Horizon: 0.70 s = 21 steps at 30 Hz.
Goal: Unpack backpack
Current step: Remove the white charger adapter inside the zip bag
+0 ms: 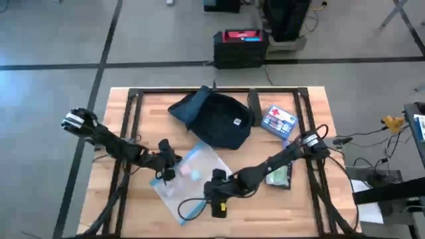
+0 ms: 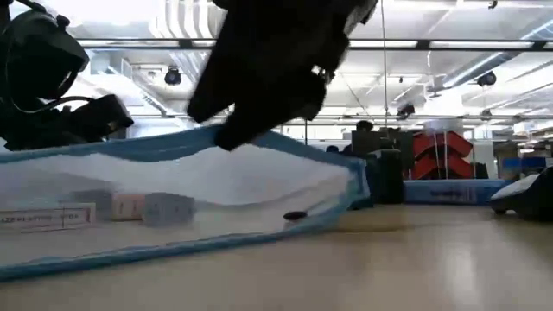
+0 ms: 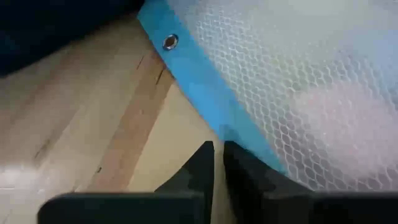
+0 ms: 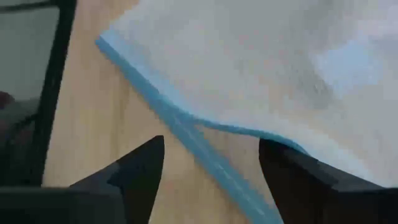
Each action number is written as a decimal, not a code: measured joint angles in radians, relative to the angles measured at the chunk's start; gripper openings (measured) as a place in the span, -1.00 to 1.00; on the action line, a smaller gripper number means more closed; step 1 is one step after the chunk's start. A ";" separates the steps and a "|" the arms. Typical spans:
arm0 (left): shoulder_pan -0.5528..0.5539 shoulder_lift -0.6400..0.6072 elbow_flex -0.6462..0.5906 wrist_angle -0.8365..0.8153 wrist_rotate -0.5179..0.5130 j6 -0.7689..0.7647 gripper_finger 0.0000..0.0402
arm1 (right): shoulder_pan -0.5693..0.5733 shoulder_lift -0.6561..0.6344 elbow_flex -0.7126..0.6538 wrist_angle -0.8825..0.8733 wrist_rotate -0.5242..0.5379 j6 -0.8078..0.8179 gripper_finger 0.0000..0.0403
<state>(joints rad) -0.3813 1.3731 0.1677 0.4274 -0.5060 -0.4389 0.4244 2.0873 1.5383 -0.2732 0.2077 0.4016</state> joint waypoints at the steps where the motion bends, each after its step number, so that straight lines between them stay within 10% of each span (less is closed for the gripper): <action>1: 0.000 0.000 0.000 0.000 0.000 0.000 -0.88 | -0.001 0.016 0.000 0.021 0.051 -0.001 0.22; 13: 0.000 0.000 0.000 0.002 0.000 0.000 -0.88 | -0.010 0.103 0.068 -0.113 0.065 0.059 0.13; 21: 0.000 0.000 0.000 0.008 -0.002 0.000 -0.88 | -0.009 0.118 0.071 0.074 0.614 0.043 0.12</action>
<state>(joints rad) -0.3813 1.3731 0.1677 0.4353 -0.5079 -0.4393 0.4150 2.2051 1.6095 -0.1995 0.8220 0.4450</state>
